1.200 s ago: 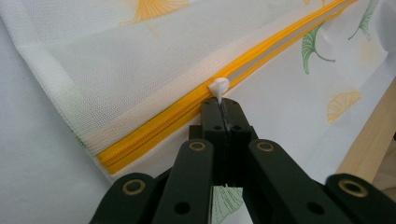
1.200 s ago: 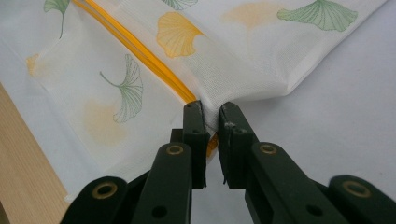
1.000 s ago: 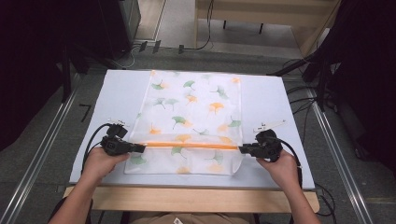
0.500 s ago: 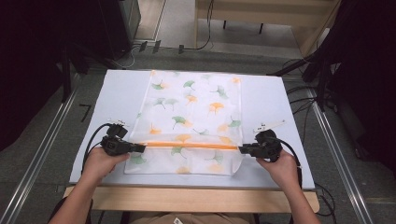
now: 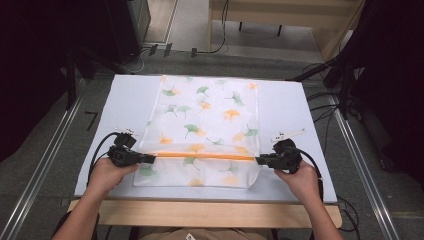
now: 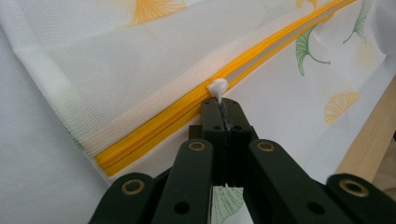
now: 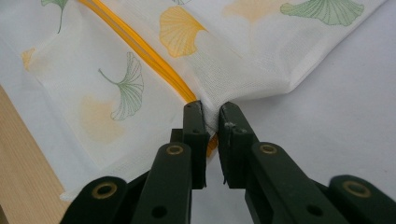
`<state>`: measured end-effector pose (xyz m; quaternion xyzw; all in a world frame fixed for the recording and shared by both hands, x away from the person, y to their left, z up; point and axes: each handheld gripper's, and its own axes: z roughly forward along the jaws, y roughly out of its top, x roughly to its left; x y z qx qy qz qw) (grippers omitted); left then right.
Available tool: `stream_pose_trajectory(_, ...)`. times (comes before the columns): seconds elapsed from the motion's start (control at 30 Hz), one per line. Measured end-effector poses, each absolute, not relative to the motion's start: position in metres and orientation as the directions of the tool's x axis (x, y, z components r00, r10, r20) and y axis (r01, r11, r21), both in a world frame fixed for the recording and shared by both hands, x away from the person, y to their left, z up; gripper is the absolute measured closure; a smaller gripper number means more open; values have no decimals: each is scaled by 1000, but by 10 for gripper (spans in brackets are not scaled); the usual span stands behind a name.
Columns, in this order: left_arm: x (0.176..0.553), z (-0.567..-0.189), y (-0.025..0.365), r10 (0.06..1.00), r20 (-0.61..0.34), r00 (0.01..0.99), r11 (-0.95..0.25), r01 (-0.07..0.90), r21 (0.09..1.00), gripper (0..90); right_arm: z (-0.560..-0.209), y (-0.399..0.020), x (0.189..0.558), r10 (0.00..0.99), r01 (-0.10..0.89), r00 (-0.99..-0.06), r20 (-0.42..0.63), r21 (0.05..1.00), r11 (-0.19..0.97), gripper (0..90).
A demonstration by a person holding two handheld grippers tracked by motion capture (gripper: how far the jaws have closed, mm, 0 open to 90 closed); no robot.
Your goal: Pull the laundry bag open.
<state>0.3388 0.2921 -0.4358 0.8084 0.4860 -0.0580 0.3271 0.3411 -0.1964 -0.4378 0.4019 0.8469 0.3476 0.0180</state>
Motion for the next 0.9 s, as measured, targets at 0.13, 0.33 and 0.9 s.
stream_pose_trajectory(0.13,338,-435,296,739,-414,532,-323,818,476,900,-438,-197,341,693,666,-678,246,605,436,836)
stream_pose_trajectory(0.33,336,-435,308,758,-406,511,-312,829,463,900,-438,-197,341,695,669,-675,249,604,433,836)
stream_pose_trajectory(0.9,332,-437,340,793,-410,451,-251,855,455,900,-438,-201,343,709,674,-663,240,604,425,838)
